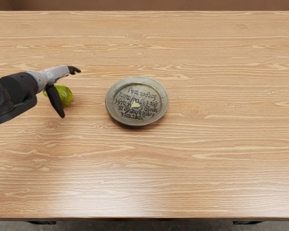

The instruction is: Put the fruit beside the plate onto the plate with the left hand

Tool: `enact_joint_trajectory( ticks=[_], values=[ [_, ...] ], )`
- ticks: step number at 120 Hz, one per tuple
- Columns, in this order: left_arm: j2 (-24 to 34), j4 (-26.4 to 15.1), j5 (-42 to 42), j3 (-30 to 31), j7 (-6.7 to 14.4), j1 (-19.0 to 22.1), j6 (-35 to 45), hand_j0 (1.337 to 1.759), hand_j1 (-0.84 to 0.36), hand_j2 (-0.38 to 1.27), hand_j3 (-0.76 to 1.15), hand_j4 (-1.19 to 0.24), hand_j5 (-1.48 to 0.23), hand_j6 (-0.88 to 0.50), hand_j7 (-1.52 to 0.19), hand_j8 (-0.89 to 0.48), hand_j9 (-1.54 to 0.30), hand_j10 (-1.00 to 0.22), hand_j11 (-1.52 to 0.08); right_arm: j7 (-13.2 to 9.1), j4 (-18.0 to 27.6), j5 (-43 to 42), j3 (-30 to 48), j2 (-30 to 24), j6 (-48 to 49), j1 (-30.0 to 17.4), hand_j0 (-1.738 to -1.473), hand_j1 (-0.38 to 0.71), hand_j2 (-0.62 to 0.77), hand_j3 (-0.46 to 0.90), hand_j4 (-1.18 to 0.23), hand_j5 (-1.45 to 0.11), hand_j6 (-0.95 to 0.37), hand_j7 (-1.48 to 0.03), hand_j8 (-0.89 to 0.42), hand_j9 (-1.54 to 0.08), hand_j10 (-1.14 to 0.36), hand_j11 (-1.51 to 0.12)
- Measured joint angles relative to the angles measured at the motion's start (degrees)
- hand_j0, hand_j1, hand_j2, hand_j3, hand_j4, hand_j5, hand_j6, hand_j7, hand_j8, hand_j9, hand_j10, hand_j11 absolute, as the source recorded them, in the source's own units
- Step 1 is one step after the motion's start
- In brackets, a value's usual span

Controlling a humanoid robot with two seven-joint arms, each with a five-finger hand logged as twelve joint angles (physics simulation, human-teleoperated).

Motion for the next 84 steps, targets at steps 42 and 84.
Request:
enact_joint_trajectory(
  ticks=[42,84],
  values=[
    [-3.25,6.2,0.34,2.57,0.0,-0.04,5.77,1.658,0.21,0.03,0.0,-0.12,-0.15,-0.12,-0.15,-0.12,-0.15,-0.12,-0.15,0.0,0.0,-0.04,-0.21,0.0,-0.02,0.0,-1.658,-0.35,0.0,0.0,0.0,0.0,0.0,0.0,0.0,0.0,0.0,0.0],
    [-6.04,11.17,0.57,5.27,0.0,0.04,9.7,1.658,0.21,0.03,0.0,-0.12,-0.15,-0.12,-0.15,-0.12,-0.15,-0.12,-0.15,0.0,-0.01,-0.04,-0.23,0.0,-0.02,0.0,-1.658,-0.35,0.0,0.0,0.0,0.0,0.0,0.0,0.0,0.0,0.0,0.0]
  ],
)
